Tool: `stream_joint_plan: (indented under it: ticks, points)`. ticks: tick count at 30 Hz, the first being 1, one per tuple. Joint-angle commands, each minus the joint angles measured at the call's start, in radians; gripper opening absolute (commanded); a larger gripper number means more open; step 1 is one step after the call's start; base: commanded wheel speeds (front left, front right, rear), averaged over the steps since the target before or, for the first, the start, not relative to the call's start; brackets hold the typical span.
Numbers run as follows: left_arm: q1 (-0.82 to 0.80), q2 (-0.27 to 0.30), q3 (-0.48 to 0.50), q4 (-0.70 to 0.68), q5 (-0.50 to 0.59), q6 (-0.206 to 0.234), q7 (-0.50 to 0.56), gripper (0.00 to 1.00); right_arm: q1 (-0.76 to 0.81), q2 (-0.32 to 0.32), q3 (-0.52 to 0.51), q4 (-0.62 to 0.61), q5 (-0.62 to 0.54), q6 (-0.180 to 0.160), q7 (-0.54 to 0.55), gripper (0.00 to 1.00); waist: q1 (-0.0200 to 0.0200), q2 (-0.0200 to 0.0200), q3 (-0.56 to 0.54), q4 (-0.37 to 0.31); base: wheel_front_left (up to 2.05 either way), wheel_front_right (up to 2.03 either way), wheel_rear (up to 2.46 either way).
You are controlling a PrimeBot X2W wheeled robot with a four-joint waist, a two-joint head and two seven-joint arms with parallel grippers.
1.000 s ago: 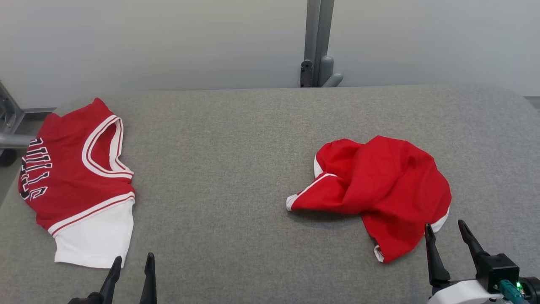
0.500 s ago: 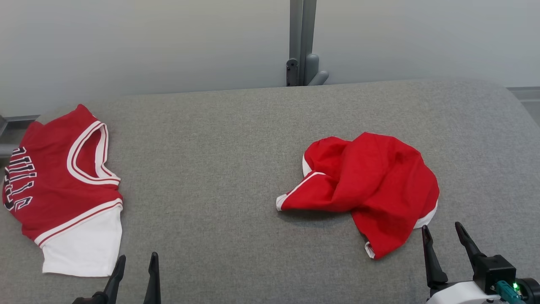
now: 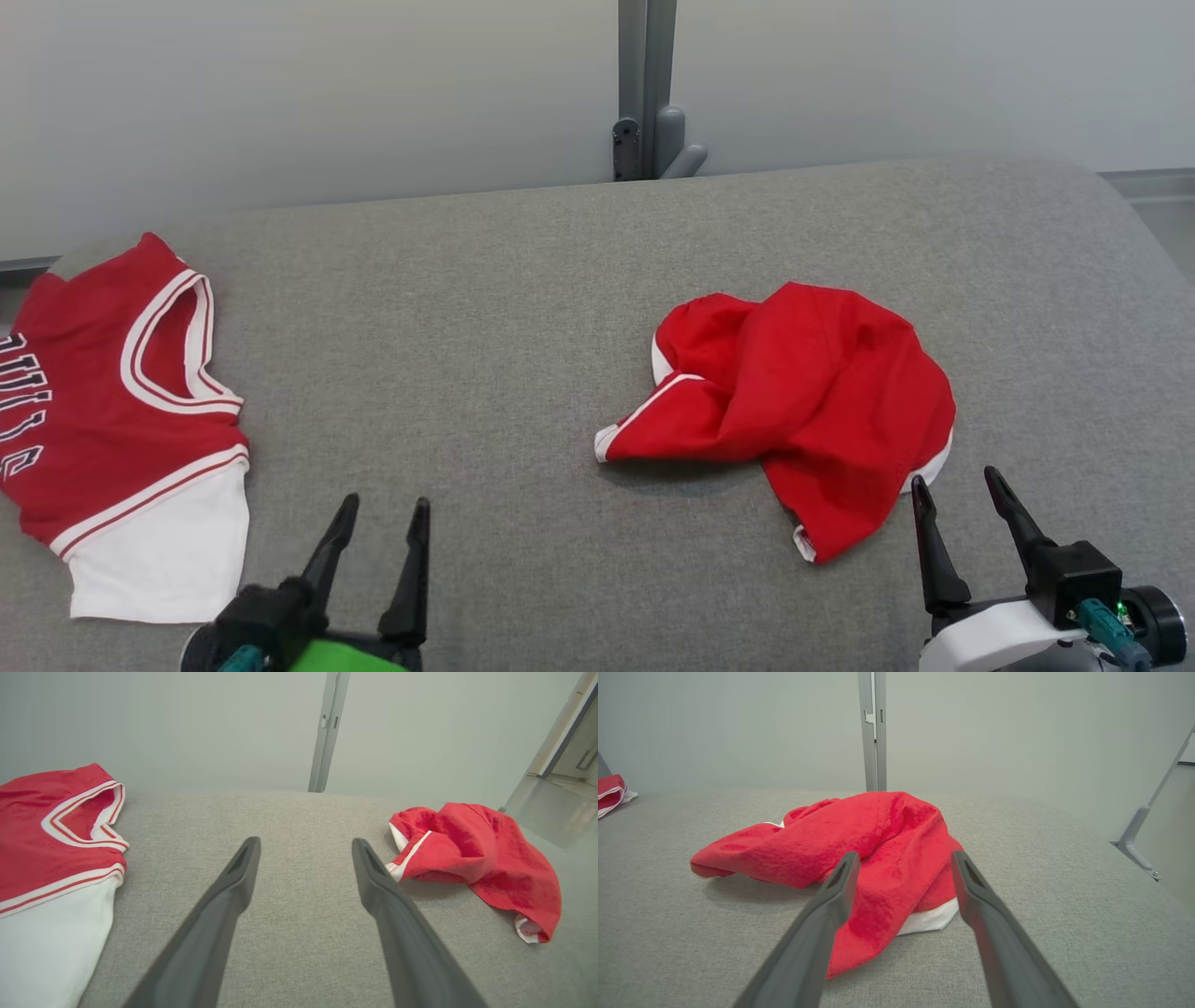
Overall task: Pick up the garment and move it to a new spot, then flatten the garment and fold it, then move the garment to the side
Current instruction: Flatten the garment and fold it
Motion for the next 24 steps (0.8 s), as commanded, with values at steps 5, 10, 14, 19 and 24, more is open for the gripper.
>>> stream_joint_plan:
  ticks: [5, 10, 14, 19, 24]
  points:
    - [-0.203, 0.032, -0.218, 0.09, -0.123, -0.004, 0.05, 1.0, -0.043, -0.001, 0.024, -0.009, 0.008, 0.0, -0.003, 1.0, 0.0, 0.0, 0.064, -0.088, 0.0, 0.0, 0.0]
    - [-0.333, 0.047, -0.319, 0.178, -0.215, -0.004, 0.114, 1.0, -0.065, -0.001, 0.038, -0.008, 0.014, 0.0, -0.003, 1.0, 0.0, 0.0, 0.112, -0.144, 0.0, 0.0, 0.0]
    - [-0.439, 0.043, -0.382, 0.272, -0.3, -0.004, 0.15, 1.0, -0.085, -0.001, 0.04, -0.008, 0.018, 0.0, -0.003, 1.0, 0.0, 0.0, 0.152, -0.194, 0.0, 0.0, 0.0]
    - [-0.513, 0.056, -0.468, 0.364, -0.403, -0.004, 0.175, 1.0, -0.102, -0.001, 0.046, -0.008, 0.022, 0.0, -0.003, 1.0, 0.0, 0.0, 0.182, -0.244, 0.0, 0.0, 0.0]
    - [-0.562, 0.092, -0.539, 0.459, -0.43, -0.004, 0.159, 1.0, -0.107, -0.001, 0.054, -0.005, 0.027, 0.0, -0.003, 1.0, 0.0, 0.0, 0.188, -0.275, 0.0, 0.0, 0.0]
